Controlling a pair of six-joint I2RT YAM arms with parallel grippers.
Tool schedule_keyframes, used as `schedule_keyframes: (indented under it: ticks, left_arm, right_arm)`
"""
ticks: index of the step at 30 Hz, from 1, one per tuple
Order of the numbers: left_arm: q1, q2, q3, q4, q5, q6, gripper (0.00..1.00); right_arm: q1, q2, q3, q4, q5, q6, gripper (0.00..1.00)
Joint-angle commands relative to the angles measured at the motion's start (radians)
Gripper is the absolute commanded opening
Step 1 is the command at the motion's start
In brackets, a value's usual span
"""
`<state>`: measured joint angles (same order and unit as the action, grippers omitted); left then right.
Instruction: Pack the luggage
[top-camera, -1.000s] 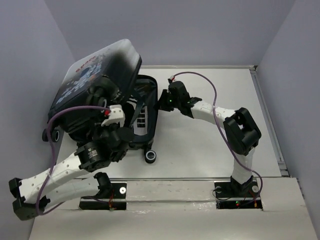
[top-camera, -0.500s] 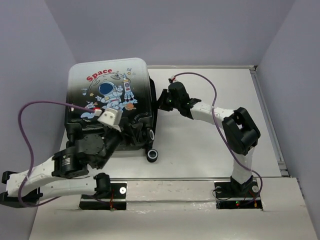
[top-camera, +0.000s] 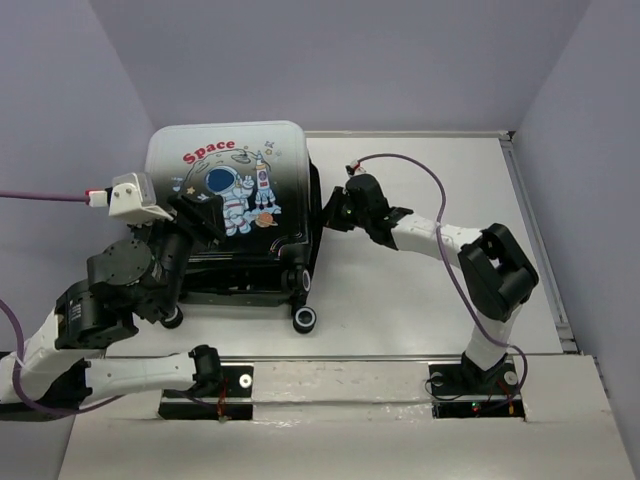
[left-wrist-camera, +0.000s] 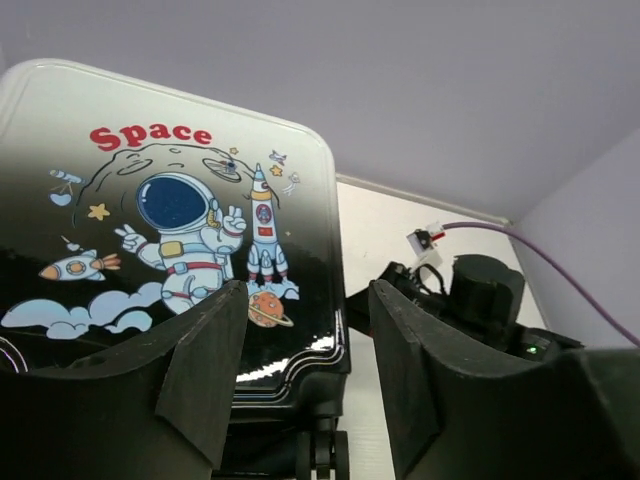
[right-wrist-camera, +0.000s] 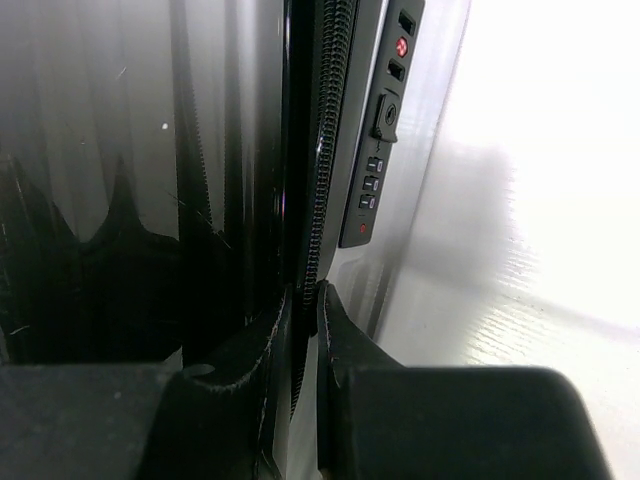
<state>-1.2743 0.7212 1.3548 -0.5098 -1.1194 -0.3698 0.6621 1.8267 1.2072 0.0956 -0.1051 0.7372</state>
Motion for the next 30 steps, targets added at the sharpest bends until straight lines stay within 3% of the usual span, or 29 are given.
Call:
schedule_keyframes:
  ticks: [1, 2, 4, 6, 7, 9, 13, 14, 15, 16, 17, 19, 20, 23, 25, 27, 30]
  left_arm:
    - [0.125, 0.095, 0.014, -0.076, 0.129, -0.049, 0.65]
    - [0.265, 0.156, 0.007, -0.073, 0.214, -0.038, 0.69]
    - [0.422, 0.211, -0.002, -0.046, 0.457, -0.006, 0.71]
    - [0.550, 0.250, -0.022, 0.055, 0.587, 0.037, 0.72]
    - [0.670, 0.277, -0.011, 0.110, 0.724, 0.043, 0.72]
    - [0.838, 0.325, 0.019, 0.126, 0.844, 0.040, 0.74]
    - [1.013, 0.415, 0.056, 0.145, 1.048, 0.000, 0.71]
    - [1.030, 0.409, 0.040, 0.163, 1.047, -0.020, 0.64]
    - [1.049, 0.399, 0.021, 0.174, 1.041, -0.020, 0.62]
    - [1.088, 0.373, -0.023, 0.203, 1.032, -0.033, 0.62]
    - [1.113, 0.359, -0.046, 0.218, 1.032, -0.040, 0.62]
    - [1.168, 0.340, -0.094, 0.241, 1.030, -0.053, 0.62]
    - [1.200, 0.331, -0.144, 0.263, 1.032, -0.058, 0.62]
    - [1.371, 0.298, -0.291, 0.335, 1.109, -0.109, 0.58]
    - [1.446, 0.256, -0.365, 0.387, 1.107, -0.135, 0.57]
    - [1.469, 0.232, -0.463, 0.415, 1.092, -0.158, 0.57]
    - [1.522, 0.218, -0.558, 0.442, 1.032, -0.181, 0.56]
  right_arm:
    - [-0.053, -0.056, -0.044, -0.016, -0.042, -0.061, 0.07]
    - [-0.086, -0.079, -0.075, -0.016, -0.054, -0.065, 0.07]
    - [-0.123, -0.113, -0.109, -0.025, -0.064, -0.102, 0.07]
    - [-0.189, -0.159, -0.141, -0.063, -0.086, -0.177, 0.07]
    - [-0.209, -0.168, -0.143, -0.080, -0.111, -0.199, 0.07]
    - [-0.270, -0.190, -0.133, -0.140, -0.131, -0.267, 0.07]
    - [-0.373, -0.193, -0.100, -0.186, -0.205, -0.318, 0.08]
    - [-0.387, -0.198, -0.094, -0.209, -0.214, -0.338, 0.15]
    - [-0.400, -0.198, -0.086, -0.227, -0.215, -0.338, 0.28]
    - [-0.409, -0.213, -0.078, -0.244, -0.197, -0.358, 0.52]
    - [-0.421, -0.227, -0.083, -0.260, -0.186, -0.370, 0.62]
    - [-0.432, -0.279, -0.093, -0.266, -0.154, -0.368, 0.72]
    - [-0.432, -0.294, -0.103, -0.270, -0.145, -0.363, 0.72]
    - [-0.443, -0.368, -0.124, -0.269, -0.124, -0.338, 0.66]
    - [-0.452, -0.403, -0.152, -0.269, -0.065, -0.322, 0.32]
    - [-0.452, -0.425, -0.166, -0.269, -0.030, -0.320, 0.11]
    - [-0.452, -0.386, -0.170, -0.272, -0.022, -0.320, 0.07]
